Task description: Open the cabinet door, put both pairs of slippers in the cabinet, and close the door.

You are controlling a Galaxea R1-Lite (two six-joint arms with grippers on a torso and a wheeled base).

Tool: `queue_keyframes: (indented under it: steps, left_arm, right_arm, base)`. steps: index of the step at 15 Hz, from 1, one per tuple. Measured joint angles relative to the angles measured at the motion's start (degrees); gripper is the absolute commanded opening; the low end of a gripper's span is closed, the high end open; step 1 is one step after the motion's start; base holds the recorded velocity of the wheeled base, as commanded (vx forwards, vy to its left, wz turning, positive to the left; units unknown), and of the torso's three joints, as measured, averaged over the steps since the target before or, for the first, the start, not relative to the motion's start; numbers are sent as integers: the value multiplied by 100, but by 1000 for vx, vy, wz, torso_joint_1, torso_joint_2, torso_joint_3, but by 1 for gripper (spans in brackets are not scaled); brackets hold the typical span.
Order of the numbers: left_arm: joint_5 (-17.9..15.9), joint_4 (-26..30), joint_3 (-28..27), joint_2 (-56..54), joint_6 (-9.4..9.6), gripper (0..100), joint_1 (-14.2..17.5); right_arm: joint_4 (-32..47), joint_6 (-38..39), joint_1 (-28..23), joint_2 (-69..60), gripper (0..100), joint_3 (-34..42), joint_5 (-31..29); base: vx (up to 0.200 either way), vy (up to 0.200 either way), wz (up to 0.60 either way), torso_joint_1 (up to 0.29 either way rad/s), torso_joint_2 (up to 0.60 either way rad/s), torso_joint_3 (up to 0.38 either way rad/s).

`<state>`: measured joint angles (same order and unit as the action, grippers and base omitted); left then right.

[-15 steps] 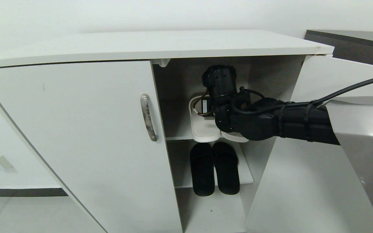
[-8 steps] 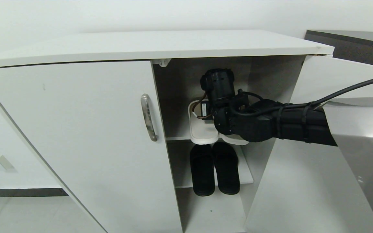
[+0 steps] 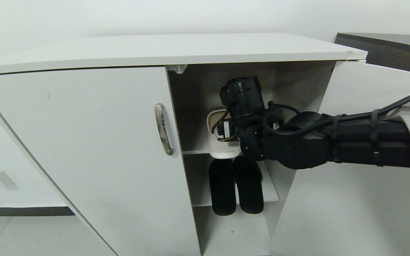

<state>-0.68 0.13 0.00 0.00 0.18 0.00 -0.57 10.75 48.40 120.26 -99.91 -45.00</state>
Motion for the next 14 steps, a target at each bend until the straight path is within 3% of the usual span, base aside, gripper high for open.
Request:
queue_keyframes:
  steps: [6,10,11,14]
  left_arm:
    - [-10,-2,-2,0,6,0,0]
    - [-10,-2,-2,0,9,0,0]
    - [-10,-2,0,0,11,0,0]
    - [-10,-2,0,0,11,0,0]
  right_arm:
    - [-1091,0,571,-1365,100,2423,325]
    - [-3177,-195,747,-2068,100,4314,967]
    - [-3344,-307,741,-2150,0,4551,1109]
    - [-3394,-339,722,-2238,0,4774,1182]
  base:
    - [0,0,0,0,0,0]
    - [0,0,0,0,0,0]
    - [0,0,0,0,0,0]
    - [0,0,0,0,0,0]
